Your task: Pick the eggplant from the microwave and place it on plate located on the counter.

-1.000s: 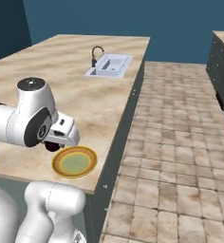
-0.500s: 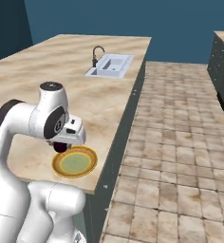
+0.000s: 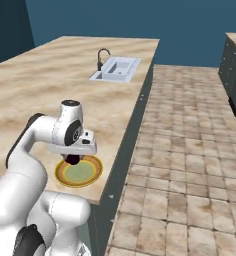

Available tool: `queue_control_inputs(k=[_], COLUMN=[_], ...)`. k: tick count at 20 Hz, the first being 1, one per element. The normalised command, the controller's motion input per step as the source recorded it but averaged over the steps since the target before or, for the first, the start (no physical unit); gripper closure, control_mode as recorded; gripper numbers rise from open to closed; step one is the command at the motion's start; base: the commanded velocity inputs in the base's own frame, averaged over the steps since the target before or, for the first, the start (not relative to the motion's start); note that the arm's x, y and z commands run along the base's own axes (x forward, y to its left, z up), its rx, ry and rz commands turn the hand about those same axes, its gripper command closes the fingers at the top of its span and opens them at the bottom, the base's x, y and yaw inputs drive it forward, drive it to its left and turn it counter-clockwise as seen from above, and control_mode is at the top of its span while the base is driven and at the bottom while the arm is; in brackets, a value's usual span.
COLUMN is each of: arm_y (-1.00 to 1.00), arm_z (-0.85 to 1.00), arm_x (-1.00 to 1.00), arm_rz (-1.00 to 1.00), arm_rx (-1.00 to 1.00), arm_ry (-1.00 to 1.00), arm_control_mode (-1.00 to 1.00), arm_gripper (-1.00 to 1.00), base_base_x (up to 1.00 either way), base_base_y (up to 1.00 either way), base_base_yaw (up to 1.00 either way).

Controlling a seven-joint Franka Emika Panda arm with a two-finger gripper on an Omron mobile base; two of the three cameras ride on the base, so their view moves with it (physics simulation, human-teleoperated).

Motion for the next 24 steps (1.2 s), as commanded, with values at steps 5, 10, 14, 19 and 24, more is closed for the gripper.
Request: queue_control_inputs(k=[5, 10, 14, 19, 24], arm_y=[0.22, 0.00, 0.00, 0.00, 0.00], arm_z=[-0.54, -0.25, -0.27, -0.33, -0.21], arm_x=[0.21, 0.02, 0.08, 0.14, 0.34], arm_rz=[0.00, 0.00, 0.01, 0.03, 0.00], arm_rx=[-0.04, 0.00, 0.00, 0.00, 0.00], arm_ry=[-0.03, -0.02, -0.06, -0.03, 0.00], arm_control_mode=[-1.00, -1.00, -1.00, -1.00, -1.00], arm_gripper=[1.00, 1.00, 1.00, 1.00, 1.00], base_base_x=[0.00, 0.00, 0.00, 0.00, 0.00], base_base_y=[0.00, 0.00, 0.00, 0.00, 0.00], base_base_yaw=[0.00, 0.00, 0.00, 0.00, 0.00])
